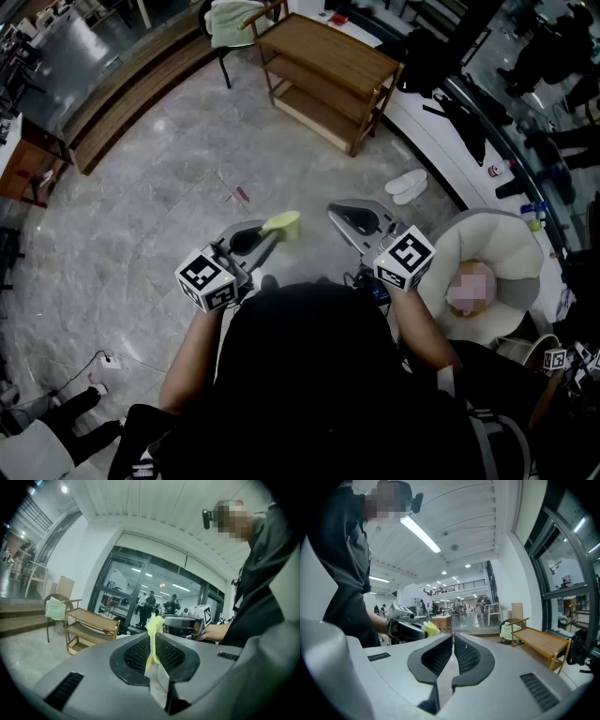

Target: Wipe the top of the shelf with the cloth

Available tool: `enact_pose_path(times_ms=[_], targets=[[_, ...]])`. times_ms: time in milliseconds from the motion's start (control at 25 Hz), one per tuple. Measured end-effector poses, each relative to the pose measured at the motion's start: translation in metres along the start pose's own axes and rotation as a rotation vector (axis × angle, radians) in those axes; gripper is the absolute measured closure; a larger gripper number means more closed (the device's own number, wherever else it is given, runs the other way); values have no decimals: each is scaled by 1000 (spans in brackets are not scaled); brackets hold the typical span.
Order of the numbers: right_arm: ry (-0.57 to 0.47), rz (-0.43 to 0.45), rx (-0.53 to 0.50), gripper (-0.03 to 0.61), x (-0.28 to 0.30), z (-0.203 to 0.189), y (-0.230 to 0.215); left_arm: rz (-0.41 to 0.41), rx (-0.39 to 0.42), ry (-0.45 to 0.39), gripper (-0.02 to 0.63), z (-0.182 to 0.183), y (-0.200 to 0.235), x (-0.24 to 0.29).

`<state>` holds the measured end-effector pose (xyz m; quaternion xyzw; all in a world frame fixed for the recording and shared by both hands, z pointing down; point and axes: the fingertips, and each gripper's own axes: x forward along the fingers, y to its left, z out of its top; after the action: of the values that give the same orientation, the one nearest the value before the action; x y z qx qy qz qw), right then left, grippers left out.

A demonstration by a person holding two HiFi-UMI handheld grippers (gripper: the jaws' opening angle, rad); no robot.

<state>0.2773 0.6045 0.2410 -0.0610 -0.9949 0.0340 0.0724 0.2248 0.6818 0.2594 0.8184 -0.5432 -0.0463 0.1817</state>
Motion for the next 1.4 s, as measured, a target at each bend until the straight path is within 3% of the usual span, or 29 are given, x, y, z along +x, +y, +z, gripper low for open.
enact_pose_path(times_ms=[360,920,1080,1400], targets=[[7,-52,11,552,-14,-7,-20,9,24,36,581,-5,3,18],[-10,-121,25,552,-45,-34,-50,139,-11,57,581,-15,29,19],[-1,-156,55,551,-45,-46,-68,147,-43,80,581,-23,49,17],[41,-211,74,551,-9,-37,-135,101,-96,55,581,0,128,58]])
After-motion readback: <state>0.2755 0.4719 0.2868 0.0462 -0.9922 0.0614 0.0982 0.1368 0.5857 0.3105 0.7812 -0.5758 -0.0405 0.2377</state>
